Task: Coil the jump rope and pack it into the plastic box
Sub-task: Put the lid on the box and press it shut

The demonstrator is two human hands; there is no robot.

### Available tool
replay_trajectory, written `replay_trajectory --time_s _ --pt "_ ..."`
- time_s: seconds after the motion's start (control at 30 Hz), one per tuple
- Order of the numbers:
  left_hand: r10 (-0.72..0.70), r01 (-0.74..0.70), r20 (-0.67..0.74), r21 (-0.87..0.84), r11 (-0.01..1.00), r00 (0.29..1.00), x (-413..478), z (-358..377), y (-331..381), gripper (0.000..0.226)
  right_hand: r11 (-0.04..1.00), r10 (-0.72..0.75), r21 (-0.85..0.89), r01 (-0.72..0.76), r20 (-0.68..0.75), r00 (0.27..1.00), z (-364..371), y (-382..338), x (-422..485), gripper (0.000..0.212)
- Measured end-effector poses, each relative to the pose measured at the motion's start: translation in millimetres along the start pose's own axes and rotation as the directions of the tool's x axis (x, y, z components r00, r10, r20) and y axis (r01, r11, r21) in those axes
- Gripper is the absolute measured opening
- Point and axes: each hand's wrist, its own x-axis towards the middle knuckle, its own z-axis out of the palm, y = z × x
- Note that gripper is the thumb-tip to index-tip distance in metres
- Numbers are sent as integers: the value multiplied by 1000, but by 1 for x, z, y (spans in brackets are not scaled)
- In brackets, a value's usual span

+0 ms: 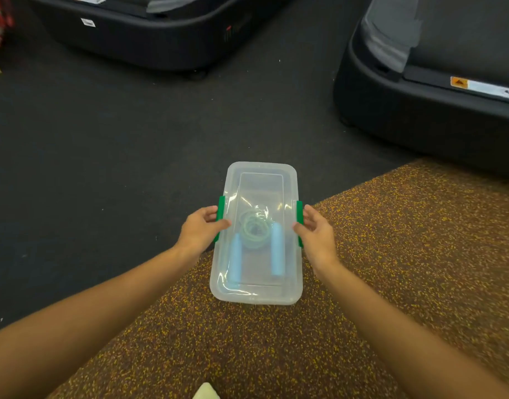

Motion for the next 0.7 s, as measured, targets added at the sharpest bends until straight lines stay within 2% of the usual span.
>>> replay_trajectory --time_s 0.13,0.23,0.3,0.47,0.7 --pt "117 -111 -6 275 955 993 -8 13 -6 71 957 -130 -261 124 -4 992 13 4 -15 61" --pt "139 -126 -5 387 913 990 -8 12 -8 76 895 -183 -406 184 41 982 18 5 -24 62" --pt "154 -141 4 429 892 988 -10 12 -5 71 853 -202 -478 209 67 977 21 7 -25 63" --pt "176 -160 16 510 845 984 -17 14 2 65 776 -208 -589 223 95 973 26 8 -26 61" --pt "181 -162 26 580 798 983 -14 15 3 67 738 -235 -635 226 72 969 32 12 -23 62"
